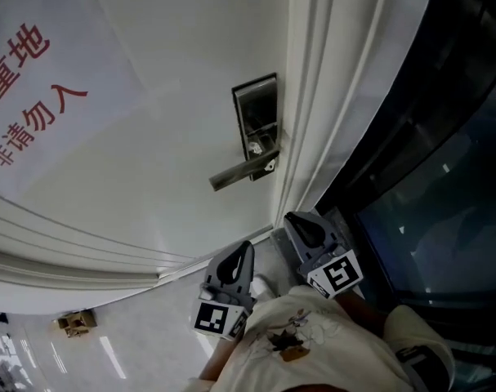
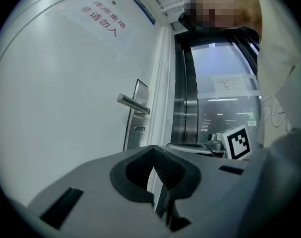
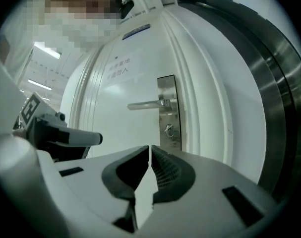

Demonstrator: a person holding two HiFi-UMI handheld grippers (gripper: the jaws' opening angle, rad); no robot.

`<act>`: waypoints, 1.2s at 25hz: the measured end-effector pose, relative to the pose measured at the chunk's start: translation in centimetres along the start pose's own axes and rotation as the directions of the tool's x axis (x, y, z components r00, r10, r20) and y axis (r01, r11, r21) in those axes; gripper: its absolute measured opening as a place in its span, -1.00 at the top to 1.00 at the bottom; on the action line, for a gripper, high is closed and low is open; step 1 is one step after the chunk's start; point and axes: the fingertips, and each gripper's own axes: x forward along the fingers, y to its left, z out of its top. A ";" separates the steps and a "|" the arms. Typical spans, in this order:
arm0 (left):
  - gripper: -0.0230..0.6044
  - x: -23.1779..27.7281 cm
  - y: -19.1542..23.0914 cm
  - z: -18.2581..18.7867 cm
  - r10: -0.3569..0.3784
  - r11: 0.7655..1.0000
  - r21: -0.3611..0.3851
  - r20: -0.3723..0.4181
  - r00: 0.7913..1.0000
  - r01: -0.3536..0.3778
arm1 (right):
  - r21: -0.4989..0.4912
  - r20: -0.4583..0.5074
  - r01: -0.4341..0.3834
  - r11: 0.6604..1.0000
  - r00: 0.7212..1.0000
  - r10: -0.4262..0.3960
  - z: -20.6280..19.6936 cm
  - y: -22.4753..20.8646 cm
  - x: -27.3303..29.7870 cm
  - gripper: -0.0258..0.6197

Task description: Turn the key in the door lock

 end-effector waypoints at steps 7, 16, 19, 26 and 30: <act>0.92 -0.2 -7.0 -1.0 0.018 1.000 0.019 -0.012 1.000 -0.018 | -0.034 -0.039 -0.057 0.998 0.998 0.055 -1.3 0.5 -7.7 0.86; 0.92 -1.9 -15.7 -2.4 0.089 0.994 0.069 -0.012 0.996 -0.088 | -0.006 -0.028 -0.078 0.997 0.997 0.078 -2.3 -0.2 -16.8 0.90; 0.92 -2.7 -17.1 -0.9 0.139 0.987 0.076 0.042 0.989 -0.142 | 0.005 -0.050 -0.094 0.996 0.994 0.094 -3.0 -0.7 -18.3 0.90; 0.92 -4.3 -19.7 2.2 0.124 0.984 0.111 0.131 0.984 -0.139 | -0.042 -0.070 -0.066 0.997 0.996 0.063 -1.8 -0.1 -21.4 0.90; 0.92 -5.0 -20.0 3.4 0.116 0.984 0.110 0.203 0.972 -0.141 | -0.044 -0.055 -0.043 0.998 0.998 0.041 -0.8 0.6 -21.8 0.90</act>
